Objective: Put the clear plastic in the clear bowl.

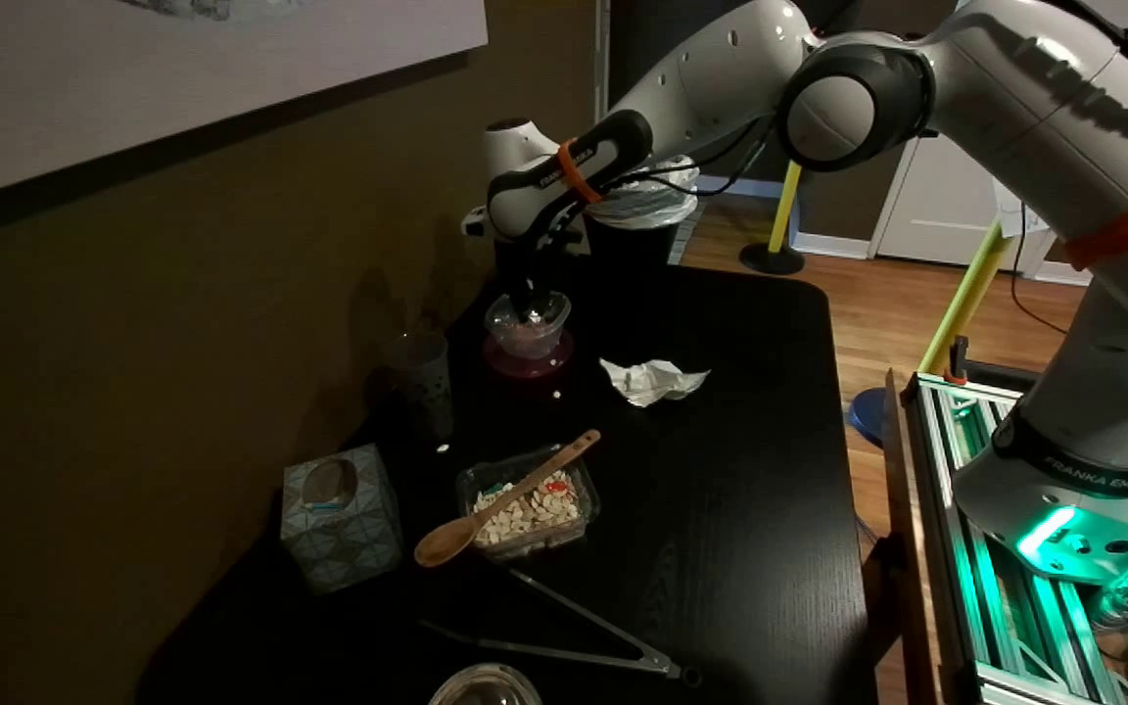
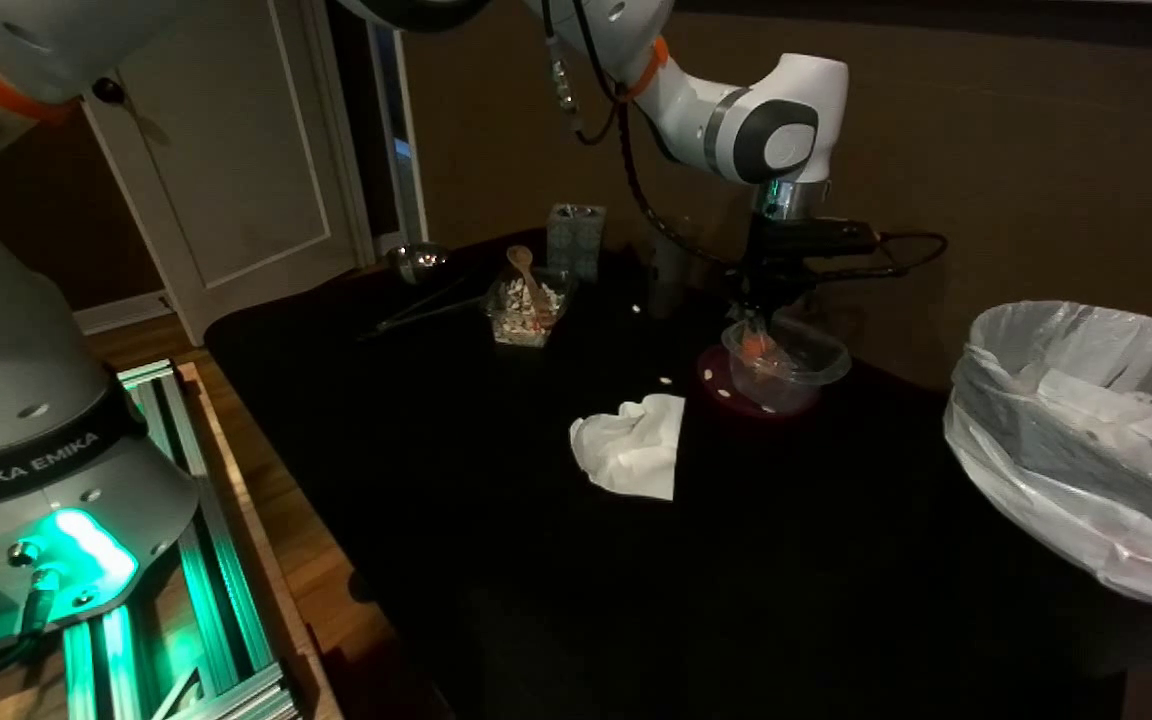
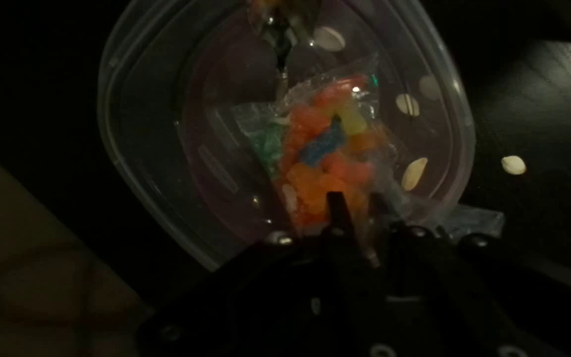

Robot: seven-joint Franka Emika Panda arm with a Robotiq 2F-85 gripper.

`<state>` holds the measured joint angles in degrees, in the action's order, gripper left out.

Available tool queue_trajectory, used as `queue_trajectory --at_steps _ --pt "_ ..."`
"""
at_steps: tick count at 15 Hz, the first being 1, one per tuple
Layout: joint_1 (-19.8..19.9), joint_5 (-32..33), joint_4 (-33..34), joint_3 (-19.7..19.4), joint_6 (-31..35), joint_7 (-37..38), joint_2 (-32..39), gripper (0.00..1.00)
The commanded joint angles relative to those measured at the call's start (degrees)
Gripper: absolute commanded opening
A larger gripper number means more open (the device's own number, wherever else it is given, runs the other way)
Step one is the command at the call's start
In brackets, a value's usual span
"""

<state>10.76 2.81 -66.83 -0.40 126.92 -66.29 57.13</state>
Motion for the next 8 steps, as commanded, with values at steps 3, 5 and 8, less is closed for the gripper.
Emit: queue_trajectory --at_steps 3,5,8 --pt "0.2 1.3 0.2 0.8 -2.1 -0.2 -4.2 0.63" --pt "0.8 0.9 -2.0 0.9 -1.1 -0.2 -8.0 0.79" --pt "2.6 2.2 -6.3 2.1 -0.5 -9.9 -13.8 0.99"
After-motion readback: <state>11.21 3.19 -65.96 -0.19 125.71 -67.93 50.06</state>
